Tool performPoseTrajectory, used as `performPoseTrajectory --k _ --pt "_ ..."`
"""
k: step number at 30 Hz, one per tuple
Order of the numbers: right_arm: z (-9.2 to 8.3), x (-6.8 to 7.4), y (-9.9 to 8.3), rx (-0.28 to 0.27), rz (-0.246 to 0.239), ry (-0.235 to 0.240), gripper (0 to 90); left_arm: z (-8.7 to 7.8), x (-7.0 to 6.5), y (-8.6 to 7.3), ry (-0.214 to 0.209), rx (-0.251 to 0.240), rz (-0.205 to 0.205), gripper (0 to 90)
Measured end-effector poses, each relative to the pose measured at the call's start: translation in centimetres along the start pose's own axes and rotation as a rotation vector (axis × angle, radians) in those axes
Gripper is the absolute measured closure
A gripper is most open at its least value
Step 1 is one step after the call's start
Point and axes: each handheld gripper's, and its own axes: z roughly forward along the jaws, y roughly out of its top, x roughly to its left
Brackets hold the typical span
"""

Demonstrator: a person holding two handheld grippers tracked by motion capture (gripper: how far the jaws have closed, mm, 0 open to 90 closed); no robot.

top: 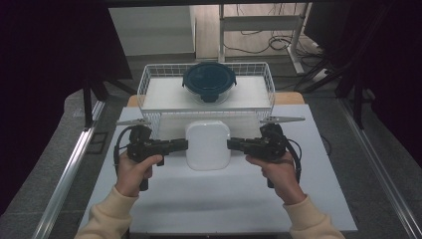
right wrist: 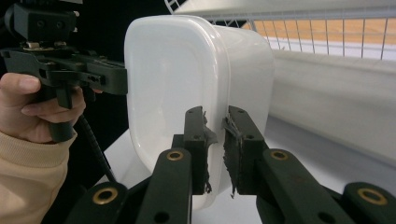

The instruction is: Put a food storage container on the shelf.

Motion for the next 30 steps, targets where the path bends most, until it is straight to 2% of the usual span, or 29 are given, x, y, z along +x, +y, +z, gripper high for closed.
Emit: performPoseTrajectory --k 5,16,24,30 --pt "-0.1 0.2 1.2 -0.014 -0.021 -0.004 79.0 -0.3 -0.2 1.1 0.006 -0.009 0.012 81.1" --pt "-0.3 0.8 3.6 -0.027 -0.03 0.0 79.1 -1.1 -0.5 3.2 0.013 -0.033 0.026 80.9" --pt "-0.5 1.0 4.9 -0.028 -0.042 -0.003 79.1 -1.4 -0.5 4.6 0.014 -0.039 0.026 80.8" --pt "-0.8 1.3 5.9 -0.037 -0.058 -0.014 79.1 -1.6 -0.9 5.7 0.022 -0.045 0.041 80.7"
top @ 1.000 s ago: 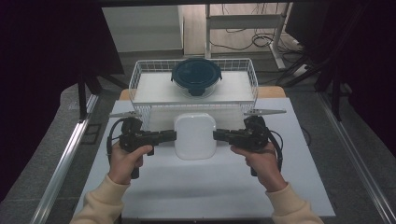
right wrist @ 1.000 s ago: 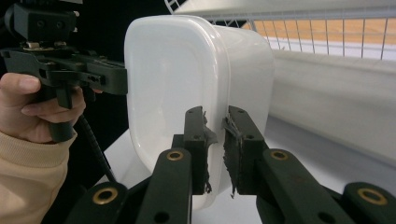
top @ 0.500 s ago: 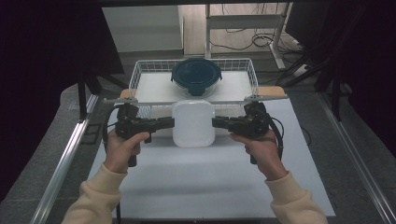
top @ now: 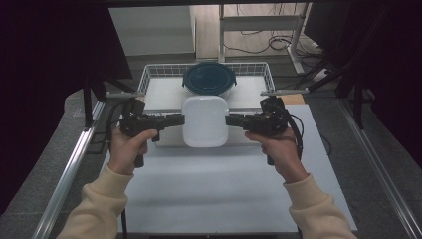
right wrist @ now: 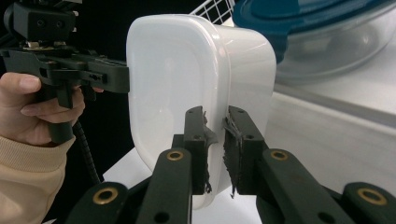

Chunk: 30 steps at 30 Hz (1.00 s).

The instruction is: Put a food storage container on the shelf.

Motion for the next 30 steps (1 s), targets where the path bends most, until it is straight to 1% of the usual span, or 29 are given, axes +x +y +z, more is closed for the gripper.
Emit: performPoseTrajectory --k 5,10,16,18,21,24,27,30 --pt "-0.2 0.1 1.0 -0.006 -0.007 0.001 79.1 -0.1 0.1 0.9 -0.004 -0.006 -0.006 80.6" --pt "-0.2 0.2 2.2 -0.001 -0.017 -0.007 79.1 -0.2 0.1 1.9 0.001 -0.01 0.0 80.6" --pt "-0.3 0.4 4.0 0.0 -0.018 -0.006 79.1 -0.6 0.2 3.6 0.001 -0.019 -0.001 80.4" --pt "-0.3 0.5 4.7 0.0 -0.026 -0.01 79.1 -0.7 0.2 4.1 0.003 -0.023 0.0 80.4" --pt "-0.2 0.7 5.6 0.002 -0.032 -0.018 79.1 -0.9 0.2 4.8 0.013 -0.03 0.004 80.4" --pt "-0.3 0.9 6.3 -0.001 -0.04 -0.017 79.1 -1.1 0.3 5.5 0.003 -0.035 0.004 80.3" --pt "-0.3 0.9 6.9 -0.005 -0.046 -0.013 79.1 -1.2 0.5 6.1 -0.004 -0.036 -0.006 80.2" --pt "-0.3 0.9 7.5 -0.006 -0.041 -0.009 79.1 -1.2 0.7 6.8 -0.003 -0.036 -0.011 80.1"
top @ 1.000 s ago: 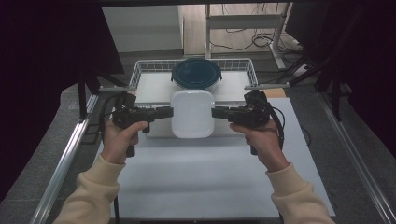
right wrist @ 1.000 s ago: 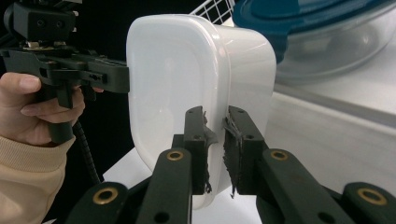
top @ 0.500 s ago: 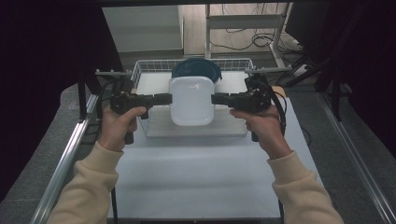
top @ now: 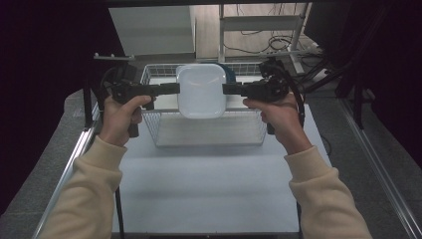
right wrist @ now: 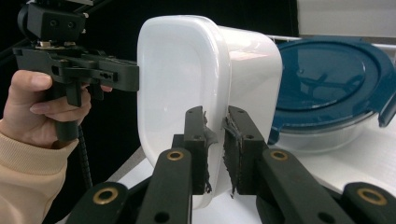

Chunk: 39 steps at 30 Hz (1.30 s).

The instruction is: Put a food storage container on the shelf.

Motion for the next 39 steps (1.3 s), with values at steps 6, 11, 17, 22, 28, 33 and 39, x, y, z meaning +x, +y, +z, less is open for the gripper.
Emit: performPoseTrajectory --k 6,11,17,22,28,33,39 --pt "0.3 -0.3 1.3 -0.003 0.003 -0.002 79.1 0.0 0.2 1.5 0.014 0.003 0.006 80.1" --pt "0.6 -0.8 2.4 -0.001 0.013 -0.005 79.1 0.2 0.7 2.6 0.013 0.005 -0.006 80.0" --pt "1.0 -1.5 3.7 0.004 0.03 -0.007 79.1 0.6 1.3 4.1 0.019 0.013 -0.021 79.9" --pt "1.1 -2.2 4.9 0.012 0.05 -0.011 79.2 1.2 1.7 5.3 0.018 0.011 -0.038 79.9" --pt "1.5 -3.3 5.8 0.027 0.074 -0.02 79.2 2.1 2.4 6.0 0.024 0.016 -0.06 79.9" --pt "2.1 -4.6 6.0 0.043 0.111 -0.029 79.1 3.2 3.5 6.2 0.024 0.032 -0.089 79.9" --pt "2.7 -6.2 6.4 0.041 0.177 -0.005 77.6 4.1 5.3 6.7 -0.021 0.033 -0.143 79.8"
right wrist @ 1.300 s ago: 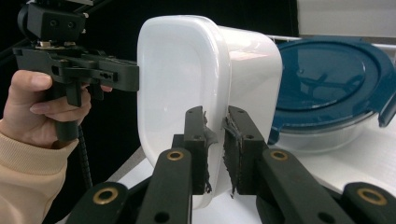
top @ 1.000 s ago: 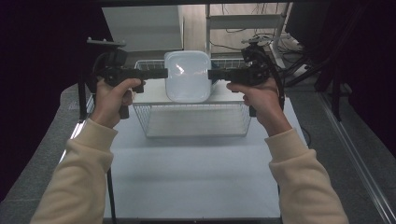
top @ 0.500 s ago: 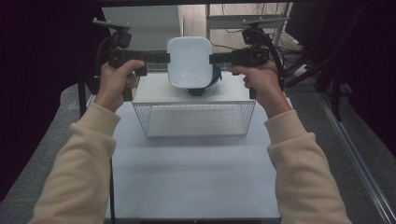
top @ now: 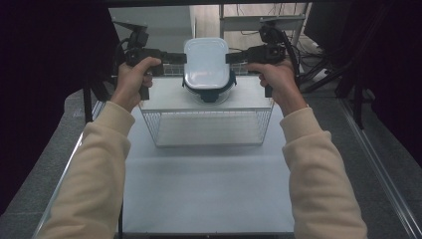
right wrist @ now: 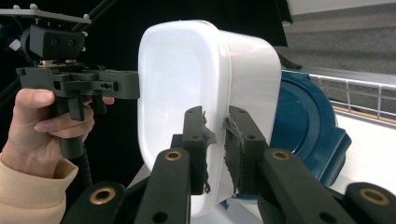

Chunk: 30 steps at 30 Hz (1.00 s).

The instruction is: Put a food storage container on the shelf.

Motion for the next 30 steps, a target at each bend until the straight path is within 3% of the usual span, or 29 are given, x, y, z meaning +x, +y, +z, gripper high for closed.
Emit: performPoseTrajectory --k 7,13,18,20,25,27,30 --pt "1.2 -1.6 1.3 0.031 0.085 -0.014 72.8 1.1 1.7 1.2 -0.018 -0.007 -0.125 78.5" --pt "2.1 -3.5 1.8 0.028 0.197 0.024 71.0 1.9 3.3 1.7 -0.042 -0.016 -0.19 77.6" --pt "2.8 -4.8 1.9 0.025 0.281 0.048 69.0 2.6 4.3 1.8 -0.035 -0.026 -0.227 76.6" --pt "3.1 -5.2 1.8 0.023 0.305 0.046 68.9 2.8 4.5 1.7 -0.025 -0.02 -0.228 75.9" --pt "3.2 -5.6 1.6 0.01 0.313 0.056 68.6 2.9 4.6 1.4 -0.035 -0.034 -0.226 73.9" --pt "3.1 -5.4 1.6 0.005 0.307 0.051 67.5 2.9 4.4 1.3 -0.011 -0.043 -0.209 70.8" --pt "2.9 -5.1 1.5 -0.031 0.283 0.048 52.1 2.8 4.0 1.2 0.006 -0.066 -0.172 57.9"
